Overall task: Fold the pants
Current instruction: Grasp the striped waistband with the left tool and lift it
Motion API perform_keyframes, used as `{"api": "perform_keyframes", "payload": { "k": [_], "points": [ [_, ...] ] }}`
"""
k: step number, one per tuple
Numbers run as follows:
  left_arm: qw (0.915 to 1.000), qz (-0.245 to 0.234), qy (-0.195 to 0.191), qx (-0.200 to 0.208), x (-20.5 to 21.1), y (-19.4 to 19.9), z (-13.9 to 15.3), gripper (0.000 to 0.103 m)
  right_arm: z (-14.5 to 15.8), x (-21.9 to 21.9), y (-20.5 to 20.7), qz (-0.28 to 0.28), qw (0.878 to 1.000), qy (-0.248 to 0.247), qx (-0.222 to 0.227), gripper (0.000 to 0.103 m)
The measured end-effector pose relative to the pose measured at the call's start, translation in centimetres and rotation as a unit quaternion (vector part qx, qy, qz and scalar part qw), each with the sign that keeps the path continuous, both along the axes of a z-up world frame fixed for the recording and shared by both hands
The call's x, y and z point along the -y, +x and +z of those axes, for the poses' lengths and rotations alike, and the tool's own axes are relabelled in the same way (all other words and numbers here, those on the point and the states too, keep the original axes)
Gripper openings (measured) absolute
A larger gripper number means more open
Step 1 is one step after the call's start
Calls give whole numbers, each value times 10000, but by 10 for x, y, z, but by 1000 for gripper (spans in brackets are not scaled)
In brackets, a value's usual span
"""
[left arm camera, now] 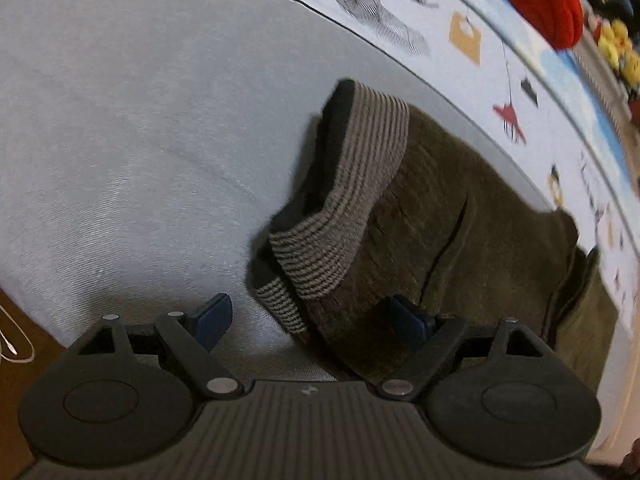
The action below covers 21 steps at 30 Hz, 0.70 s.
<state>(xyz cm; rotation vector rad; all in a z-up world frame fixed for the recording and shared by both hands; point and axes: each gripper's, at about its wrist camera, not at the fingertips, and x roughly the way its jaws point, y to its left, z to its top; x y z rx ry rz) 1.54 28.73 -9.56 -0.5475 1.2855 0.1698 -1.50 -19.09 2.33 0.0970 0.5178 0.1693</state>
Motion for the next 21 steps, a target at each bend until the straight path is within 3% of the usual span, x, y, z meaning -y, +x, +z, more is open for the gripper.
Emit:
{"api": "perform_keyframes", "payload": {
  "k": [12, 15, 21],
  "points": [
    [9991, -276, 312, 23, 18, 11, -6, 80, -4, 12, -4, -119, 9997, -86, -172, 65],
    [9990, -270, 346, 78, 21, 13, -5, 72, -4, 10, -5, -100, 9997, -169, -167, 65],
    [9987, -127, 410, 264, 17, 9, 8, 42, -5, 6, -4, -10, 9979, -631, -143, 65]
  ]
}}
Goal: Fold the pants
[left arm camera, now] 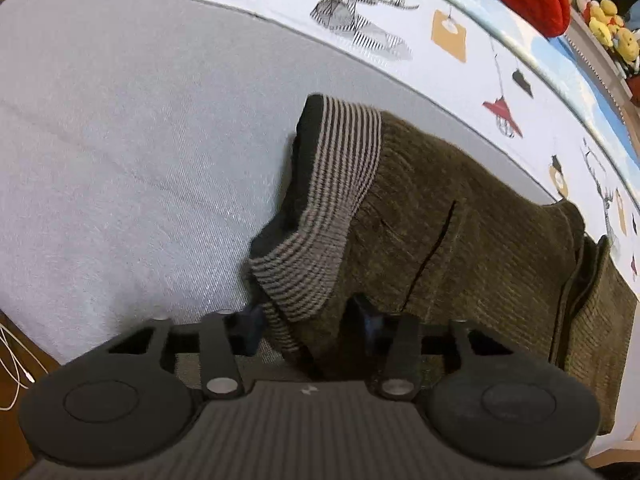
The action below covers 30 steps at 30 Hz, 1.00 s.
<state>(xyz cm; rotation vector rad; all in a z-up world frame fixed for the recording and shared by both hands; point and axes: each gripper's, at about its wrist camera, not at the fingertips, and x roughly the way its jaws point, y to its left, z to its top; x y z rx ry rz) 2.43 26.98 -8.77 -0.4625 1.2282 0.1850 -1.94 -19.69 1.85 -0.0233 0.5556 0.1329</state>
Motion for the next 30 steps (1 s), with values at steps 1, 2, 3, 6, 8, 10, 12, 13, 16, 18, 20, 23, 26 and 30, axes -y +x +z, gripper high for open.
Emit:
{"api": "perform_keyframes", "payload": {
  "k": [1, 2, 3, 6, 8, 10, 12, 13, 16, 18, 20, 23, 26, 30],
  "points": [
    [10000, 26, -16, 45, -1, -1, 4, 37, -1, -1, 2, 64, 9998, -205, 17, 65],
    [9999, 35, -25, 98, -2, -2, 8, 34, -2, -1, 5, 182, 9992, -369, -10, 65],
    [9998, 13, -8, 174, -1, -3, 14, 33, -4, 1, 9, 324, 9984, -452, -69, 65],
    [9987, -133, 94, 490, 6, -5, 36, 29, -17, 11, 28, 563, 9954, -640, -435, 65],
    [9962, -217, 106, 838, 15, -6, 56, 28, -27, 21, 38, 347, 9945, -635, -761, 64],
    [9917, -380, 125, 1224, 29, -8, 78, 27, -29, 31, 43, 130, 9946, -331, -973, 64],
    [9845, -614, 12, 1645, 51, -4, 99, 26, -28, 37, 42, 52, 9947, -79, -1022, 64],
    [9804, -750, -14, 1821, 65, -1, 108, 26, -28, 38, 42, 27, 9947, -46, -1026, 64],
    [9623, -1343, -102, 2363, 119, 1, 133, 24, -28, 38, 39, -84, 9953, -130, -953, 64],
    [9453, -1786, -231, 2720, 160, 1, 148, 24, -28, 41, 38, -178, 9959, -161, -876, 64],
    [9236, -2276, -355, 3065, 205, -2, 159, 24, -27, 48, 38, -319, 9957, -128, -858, 65],
    [8916, -2949, -544, 3394, 274, -8, 164, 27, -26, 63, 37, -678, 9939, -19, -866, 64],
    [8774, -3460, -827, 3220, 332, -8, 155, 50, -28, 86, 38, -1107, 9888, 286, -959, 64],
    [8813, -3343, -1018, 3182, 351, -5, 147, 52, -37, 117, 39, -1512, 9775, 827, -1212, 64]
  ]
}}
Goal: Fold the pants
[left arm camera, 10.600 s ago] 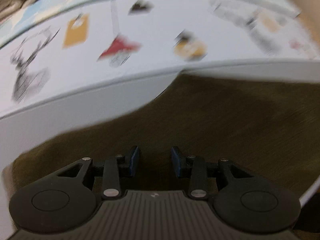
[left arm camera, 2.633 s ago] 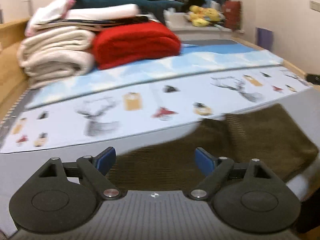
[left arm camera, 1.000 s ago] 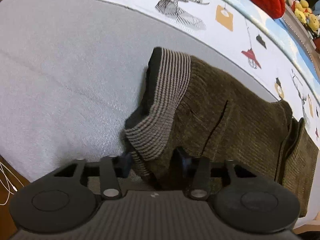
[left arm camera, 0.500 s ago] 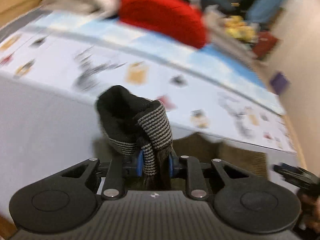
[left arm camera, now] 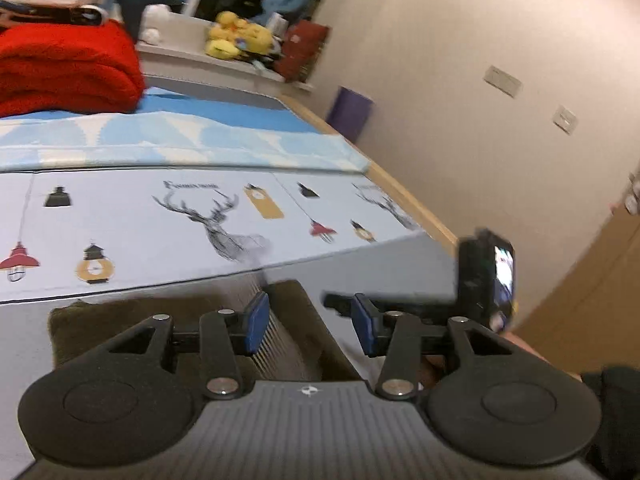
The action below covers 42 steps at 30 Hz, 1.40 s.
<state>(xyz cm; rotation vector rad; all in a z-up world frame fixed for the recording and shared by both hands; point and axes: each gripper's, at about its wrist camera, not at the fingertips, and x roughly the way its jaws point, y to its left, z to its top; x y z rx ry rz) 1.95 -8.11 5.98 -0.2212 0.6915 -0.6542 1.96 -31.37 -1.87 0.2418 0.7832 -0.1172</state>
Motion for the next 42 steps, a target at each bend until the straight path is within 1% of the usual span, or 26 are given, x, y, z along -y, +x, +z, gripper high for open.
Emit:
{"api": "perform_keyframes", "payload": {
  "k": [2, 3, 4, 6, 8, 10, 11, 13, 14, 16, 19, 20, 21, 23, 25, 27, 30, 31, 32, 34, 35, 36, 38, 39, 41, 42],
  "points": [
    [9989, 369, -101, -269, -17, 12, -4, 53, -5, 9, 0, -102, 9997, 226, -84, 65],
    [9973, 586, -99, -431, -27, 21, -6, 53, -7, 12, -1, -116, 9994, 316, -118, 65],
    [9938, 894, -27, -660, -40, 28, -12, 53, -9, 14, 0, -100, 9989, 426, -157, 65],
    [9838, 1397, 222, -1104, -65, 45, -24, 53, -15, 18, 2, 36, 9962, 822, -299, 66],
    [9681, 1835, 587, -1600, -82, 55, -40, 53, -23, 18, 6, 200, 9897, 1326, -502, 68],
    [9588, 1950, 907, -1857, -92, 59, -52, 53, -30, 13, 10, 350, 9821, 1727, -669, 70],
    [9574, 1939, 1003, -1888, -94, 58, -53, 53, -31, 8, 11, 426, 9800, 1802, -722, 74],
    [9601, 1817, 1100, -1817, -91, 58, -52, 54, -35, -6, 18, 591, 9781, 1790, -883, 80],
    [9630, 1710, 1147, -1741, -88, 56, -51, 58, -37, -15, 22, 674, 9783, 1688, -995, 82],
    [9652, 1577, 1289, -1642, -87, 51, -51, 65, -42, -32, 29, 924, 9779, 1426, -1217, 82],
    [9643, 1473, 1489, -1618, -85, 46, -55, 66, -49, -53, 36, 1152, 9769, 1077, -1445, 82],
    [9645, 1450, 1509, -1610, -90, 40, -55, 65, -52, -58, 37, 1187, 9762, 1000, -1516, 84],
    [9649, 1435, 1516, -1592, -92, 35, -54, 65, -55, -62, 40, 1212, 9758, 918, -1575, 85],
    [9658, 1437, 1512, -1543, -97, 33, -51, 66, -61, -68, 44, 1246, 9752, 740, -1674, 93],
    [9660, 1467, 1484, -1525, -103, 32, -49, 66, -66, -75, 46, 1359, 9724, 658, -1777, 93],
    [9655, 1522, 1454, -1531, -109, 32, -46, 66, -65, -82, 46, 1471, 9726, 463, -1740, 94],
    [9649, 1578, 1432, -1537, -117, 31, -44, 66, -57, -90, 41, 1702, 9743, 227, -1459, 75],
    [9650, 1584, 1425, -1526, -119, 31, -43, 66, -53, -92, 40, 1751, 9752, 138, -1349, 62],
    [9650, 1590, 1427, -1518, -120, 31, -42, 66, -46, -96, 36, 1807, 9762, 19, -1196, 44],
    [9648, 1607, 1439, -1502, -122, 31, -41, 66, -31, -101, 29, 1904, 9775, -116, -906, 30],
    [9648, 1616, 1441, -1496, -123, 31, -41, 66, -21, -101, 24, 1930, 9785, -132, -717, 22],
    [9645, 1633, 1448, -1487, -123, 31, -40, 66, -11, -99, 20, 1897, 9805, -87, -498, 16],
    [9641, 1659, 1462, -1471, -121, 32, -40, 66, 13, -85, 10, 1780, 9832, 401, 18, 13],
    [9642, 1655, 1462, -1467, -120, 32, -40, 66, 25, -77, 3, 1792, 9814, 605, 320, 13],
    [9645, 1619, 1480, -1474, -116, 34, -41, 66, 42, -65, -8, 1894, 9766, 692, 745, 13],
    [9646, 1597, 1498, -1473, -113, 34, -41, 66, 47, -59, -12, 1881, 9761, 683, 846, 13]
  ]
}}
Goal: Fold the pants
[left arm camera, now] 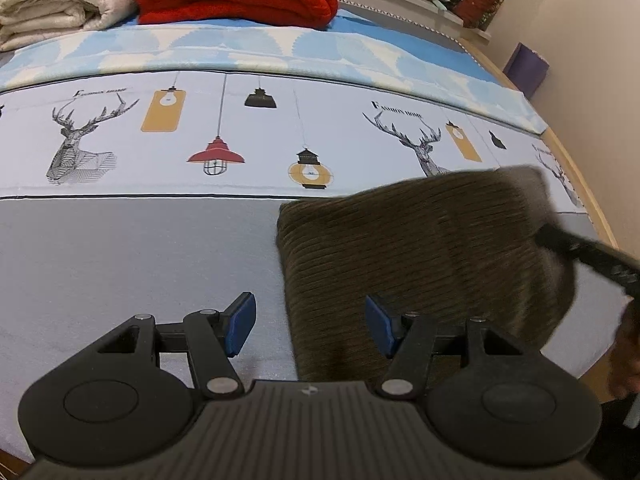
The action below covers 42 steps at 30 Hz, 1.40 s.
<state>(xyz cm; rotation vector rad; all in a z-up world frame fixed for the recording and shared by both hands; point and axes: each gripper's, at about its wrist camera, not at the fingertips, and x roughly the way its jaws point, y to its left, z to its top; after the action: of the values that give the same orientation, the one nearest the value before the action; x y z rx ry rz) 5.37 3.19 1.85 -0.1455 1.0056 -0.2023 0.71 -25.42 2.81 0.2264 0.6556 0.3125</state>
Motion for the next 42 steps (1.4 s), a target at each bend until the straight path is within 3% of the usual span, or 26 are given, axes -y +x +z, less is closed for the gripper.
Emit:
{"api": "perform_keyframes", "payload": {
  "k": [3, 6, 8, 10, 12, 15, 18, 19, 21, 23, 24, 27, 29, 32, 36, 39, 42],
  "points": [
    [10000, -89, 36, 15, 9, 2, -1, 66, -2, 30, -3, -411, 9987, 80, -298, 12],
    [9998, -168, 65, 33, 20, 5, -2, 66, -26, 65, 2, -1092, 9861, 222, -1234, 10],
    [9996, -238, 130, -16, 29, 7, -6, 66, -45, 78, 7, -1407, 9734, 54, -1806, 10],
    [9992, -334, 218, -58, 39, 9, -10, 66, -49, 80, 7, -1595, 9695, -298, -1837, 11],
    [9988, -400, 261, -63, 47, 10, -13, 66, -39, 82, 4, -1585, 9758, -467, -1431, 14],
    [9981, -554, 245, -135, 60, 12, -19, 64, -28, 72, -1, -1008, 9897, -229, -988, 14],
    [9948, -870, 349, -402, 75, 13, -35, 63, -39, 52, 0, -70, 9936, -170, -1118, 14],
    [9912, -1056, 455, -657, 82, 14, -46, 62, -46, 43, 1, 223, 9918, -358, -1208, 14],
    [9750, -1462, 994, -1345, 98, 13, -80, 55, -66, 28, 9, 504, 9800, -1009, -1638, 19],
    [9646, -1760, 1438, -1337, 110, 10, -91, 56, -90, 30, 12, 544, 9667, -1328, -2117, 19],
    [9641, -1788, 1476, -1293, 112, 10, -90, 56, -89, 30, 13, 552, 9683, -1269, -2079, 19],
    [9769, -1338, 1168, -1192, 103, 19, -80, 56, -77, 45, 14, 363, 9796, -715, -1842, 20],
    [9864, -1007, 977, -851, 97, 25, -68, 57, -69, 49, 18, 78, 9880, -410, -1490, 30],
    [9953, -568, 701, -353, 90, 32, -50, 57, -63, 55, 23, -255, 9934, -421, -1039, 31],
    [9979, -439, 475, -2, 87, 40, -36, 50, -71, 59, 41, -525, 9908, -629, -1077, 31],
    [9980, -499, 330, -190, 82, 59, -37, 48, -91, 60, 55, -621, 9829, -911, -1473, 37],
    [9970, -618, 367, -280, 87, 76, -43, 41, -96, 65, 58, -670, 9823, -781, -1567, 39]
  ]
}}
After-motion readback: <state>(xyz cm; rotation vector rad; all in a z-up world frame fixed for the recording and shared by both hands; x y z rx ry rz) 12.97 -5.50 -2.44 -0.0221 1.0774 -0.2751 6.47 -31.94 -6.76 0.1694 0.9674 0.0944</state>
